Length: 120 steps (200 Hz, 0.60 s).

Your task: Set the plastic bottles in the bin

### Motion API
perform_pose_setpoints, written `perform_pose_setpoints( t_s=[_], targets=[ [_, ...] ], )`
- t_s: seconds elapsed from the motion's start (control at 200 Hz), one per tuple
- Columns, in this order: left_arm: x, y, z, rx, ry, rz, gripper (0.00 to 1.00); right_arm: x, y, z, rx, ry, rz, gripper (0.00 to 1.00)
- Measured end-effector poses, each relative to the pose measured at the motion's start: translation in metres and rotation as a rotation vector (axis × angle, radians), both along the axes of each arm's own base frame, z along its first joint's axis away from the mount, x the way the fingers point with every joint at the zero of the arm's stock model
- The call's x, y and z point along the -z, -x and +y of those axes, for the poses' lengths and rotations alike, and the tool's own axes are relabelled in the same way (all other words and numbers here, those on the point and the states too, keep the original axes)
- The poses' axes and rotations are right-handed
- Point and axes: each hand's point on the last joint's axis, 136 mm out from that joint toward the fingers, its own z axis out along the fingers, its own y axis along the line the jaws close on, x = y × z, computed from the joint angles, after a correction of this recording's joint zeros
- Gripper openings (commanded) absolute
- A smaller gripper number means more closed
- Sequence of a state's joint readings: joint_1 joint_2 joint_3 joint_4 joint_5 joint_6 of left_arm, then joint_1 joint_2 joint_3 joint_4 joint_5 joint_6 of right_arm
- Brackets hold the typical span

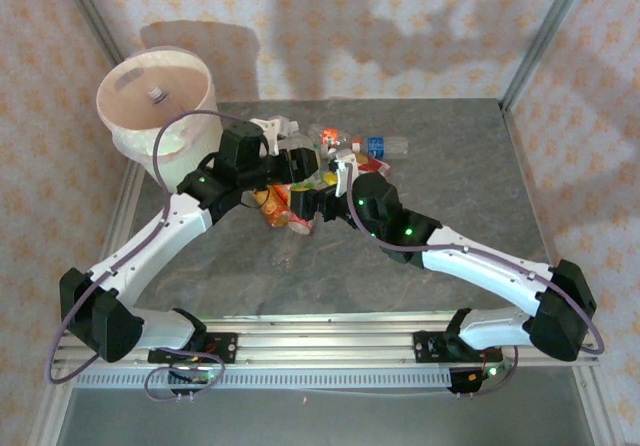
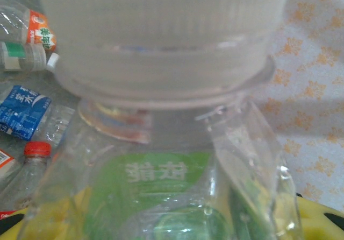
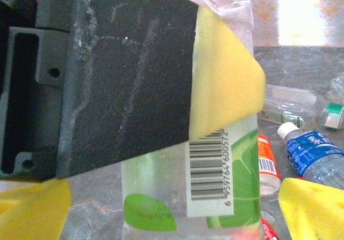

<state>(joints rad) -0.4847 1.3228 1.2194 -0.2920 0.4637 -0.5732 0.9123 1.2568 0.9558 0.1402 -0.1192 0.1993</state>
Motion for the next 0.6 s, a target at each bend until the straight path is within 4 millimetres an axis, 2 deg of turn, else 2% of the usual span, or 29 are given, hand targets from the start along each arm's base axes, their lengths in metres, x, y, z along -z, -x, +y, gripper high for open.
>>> perform_pose_setpoints(
  t_s=[0.17, 0.365, 0.48, 0.6],
  targets=[
    [-0.009, -0.004, 0.009, -0.039, -0.045, -0.025, 0.52, -0.013, 0.0, -0.01, 0.031, -0.013, -0.037, 0.99],
    [-0.038, -0.013, 0.027, -0.112, -0.128, -0.098, 0.5, -0.022, -0.002, -0.039, 0.144, -0.04, -0.087, 0.99],
    [-0.063, -0.021, 0.048, -0.202, -0.183, -0.158, 0.5, -0.021, -0.006, -0.057, 0.223, -0.038, -0.103, 0.99],
    [-0.087, -0.03, 0.079, -0.34, -0.254, -0.215, 0.49, -0.019, -0.012, -0.068, 0.286, -0.027, -0.108, 0.99]
  ],
)
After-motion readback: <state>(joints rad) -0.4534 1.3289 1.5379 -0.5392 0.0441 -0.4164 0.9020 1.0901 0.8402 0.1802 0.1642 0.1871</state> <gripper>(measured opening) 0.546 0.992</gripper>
